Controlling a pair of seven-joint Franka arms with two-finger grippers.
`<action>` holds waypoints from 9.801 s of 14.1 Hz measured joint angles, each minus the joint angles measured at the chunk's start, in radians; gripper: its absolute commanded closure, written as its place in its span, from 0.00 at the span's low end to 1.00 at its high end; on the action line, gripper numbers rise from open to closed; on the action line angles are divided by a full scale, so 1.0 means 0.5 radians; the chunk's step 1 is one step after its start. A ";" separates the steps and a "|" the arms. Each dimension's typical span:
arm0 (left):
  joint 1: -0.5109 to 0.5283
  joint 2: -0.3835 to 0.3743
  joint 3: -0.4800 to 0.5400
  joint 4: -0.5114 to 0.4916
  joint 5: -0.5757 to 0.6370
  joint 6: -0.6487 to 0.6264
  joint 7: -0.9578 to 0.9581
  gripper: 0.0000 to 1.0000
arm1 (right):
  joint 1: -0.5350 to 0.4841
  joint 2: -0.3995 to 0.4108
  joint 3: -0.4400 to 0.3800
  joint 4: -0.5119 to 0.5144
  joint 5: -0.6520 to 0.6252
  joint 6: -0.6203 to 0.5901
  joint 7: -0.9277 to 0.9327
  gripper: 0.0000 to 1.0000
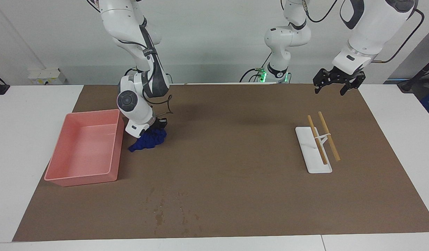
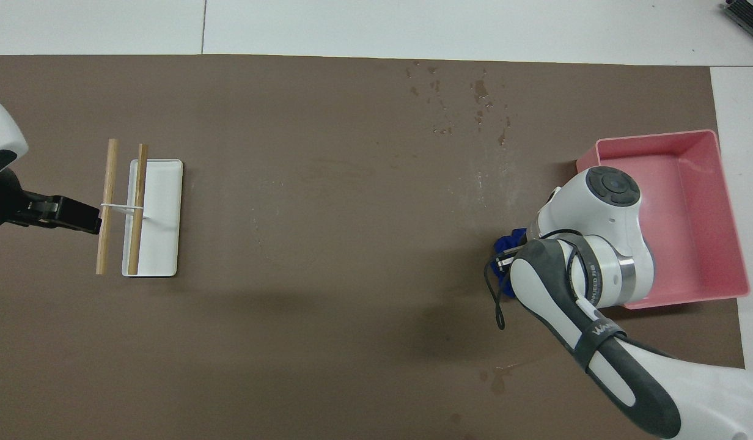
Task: Wipe water with towel using both arms
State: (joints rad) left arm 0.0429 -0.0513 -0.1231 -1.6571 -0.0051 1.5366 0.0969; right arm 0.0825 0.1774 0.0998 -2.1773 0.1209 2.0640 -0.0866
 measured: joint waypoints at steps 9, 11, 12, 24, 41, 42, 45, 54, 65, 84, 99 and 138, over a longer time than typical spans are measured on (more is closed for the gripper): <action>0.000 0.000 0.000 0.000 0.000 0.000 0.000 0.00 | 0.007 -0.004 0.004 -0.040 0.000 0.440 -0.003 1.00; 0.000 0.000 0.000 0.000 0.000 0.000 0.000 0.00 | 0.007 0.062 0.009 0.057 0.000 0.531 -0.005 1.00; 0.000 0.000 0.000 0.000 0.000 0.000 0.000 0.00 | 0.007 0.102 0.010 0.117 0.000 0.576 -0.005 1.00; 0.000 0.000 0.000 0.000 0.000 0.000 0.000 0.00 | 0.105 0.369 0.051 0.394 0.076 0.829 0.066 1.00; 0.000 0.000 0.000 0.000 0.000 0.000 0.000 0.00 | -0.022 0.143 0.045 0.310 0.103 -0.157 0.066 1.00; 0.000 0.000 0.000 0.000 0.000 0.000 0.000 0.00 | -0.022 0.117 0.044 0.322 0.103 -0.177 0.066 1.00; 0.000 0.000 0.000 0.000 0.000 0.000 0.000 0.00 | -0.036 0.024 0.039 0.428 0.096 -0.320 0.066 1.00; 0.000 0.000 0.000 0.000 0.000 0.000 0.000 0.00 | -0.207 -0.581 0.010 0.564 0.025 -0.854 0.014 1.00; 0.000 0.000 0.000 0.000 0.000 0.000 0.000 0.00 | -0.624 -0.657 -0.025 0.700 -0.337 -0.685 -0.954 1.00; 0.000 0.000 0.000 0.000 0.000 0.000 0.000 0.00 | -0.760 -0.556 0.029 0.834 -0.360 -0.540 -1.212 0.00; 0.000 0.000 0.000 0.000 0.000 0.000 0.000 0.00 | -0.441 -0.644 0.069 0.981 -0.186 -0.978 -0.125 0.00; 0.000 0.000 0.000 0.000 0.000 -0.001 0.000 0.00 | -0.143 -0.419 -0.216 1.140 -0.197 -1.029 -0.047 0.00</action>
State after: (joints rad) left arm 0.0429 -0.0513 -0.1231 -1.6571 -0.0051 1.5361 0.0969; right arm 0.0110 -0.0321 -0.0084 -1.6072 0.0224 1.5493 -0.1100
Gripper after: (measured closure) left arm 0.000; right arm 0.000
